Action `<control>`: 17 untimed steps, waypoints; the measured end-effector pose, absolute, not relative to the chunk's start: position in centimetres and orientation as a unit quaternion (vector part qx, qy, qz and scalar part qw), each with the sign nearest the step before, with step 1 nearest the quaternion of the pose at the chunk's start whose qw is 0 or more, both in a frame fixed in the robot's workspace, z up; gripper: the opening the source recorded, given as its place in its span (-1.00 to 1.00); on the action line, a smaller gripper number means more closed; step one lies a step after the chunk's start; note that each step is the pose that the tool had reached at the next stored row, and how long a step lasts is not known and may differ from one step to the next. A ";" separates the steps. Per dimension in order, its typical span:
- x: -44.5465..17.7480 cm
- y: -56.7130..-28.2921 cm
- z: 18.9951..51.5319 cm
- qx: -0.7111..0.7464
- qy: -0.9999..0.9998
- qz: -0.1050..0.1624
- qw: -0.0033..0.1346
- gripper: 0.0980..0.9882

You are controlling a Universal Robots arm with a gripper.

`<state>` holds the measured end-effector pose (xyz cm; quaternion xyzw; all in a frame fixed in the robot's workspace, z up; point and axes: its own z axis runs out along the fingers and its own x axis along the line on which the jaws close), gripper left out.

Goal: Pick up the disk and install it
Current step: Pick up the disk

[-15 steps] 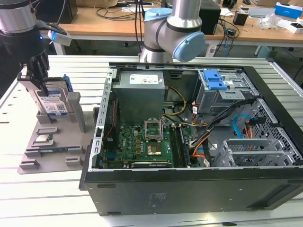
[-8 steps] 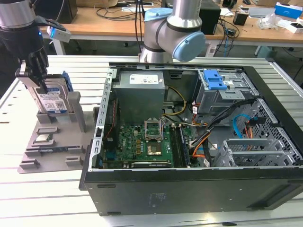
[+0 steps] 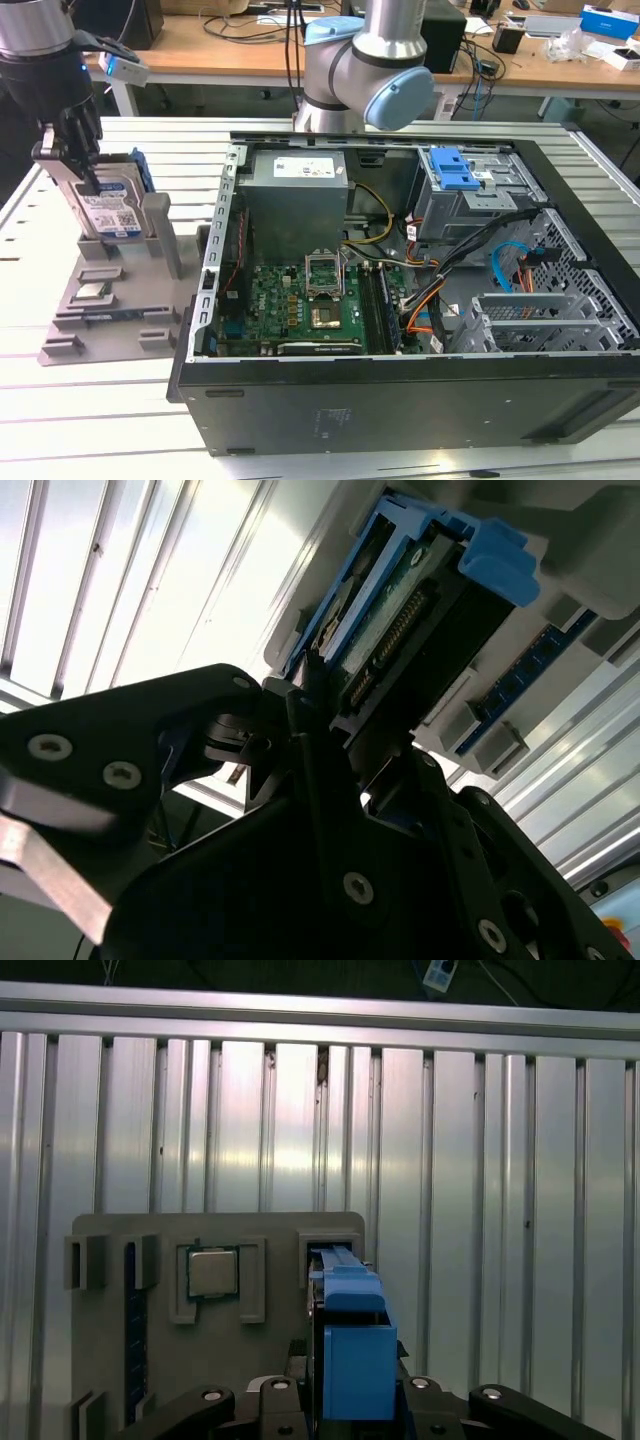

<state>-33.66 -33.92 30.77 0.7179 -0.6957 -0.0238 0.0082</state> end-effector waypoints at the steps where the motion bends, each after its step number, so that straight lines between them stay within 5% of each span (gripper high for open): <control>1: -33.7 -33.9 30.8 0.718 -0.696 -0.024 0.008 -0.39; 17: -33.7 -33.6 32.9 0.718 -0.696 -0.024 0.008 -0.39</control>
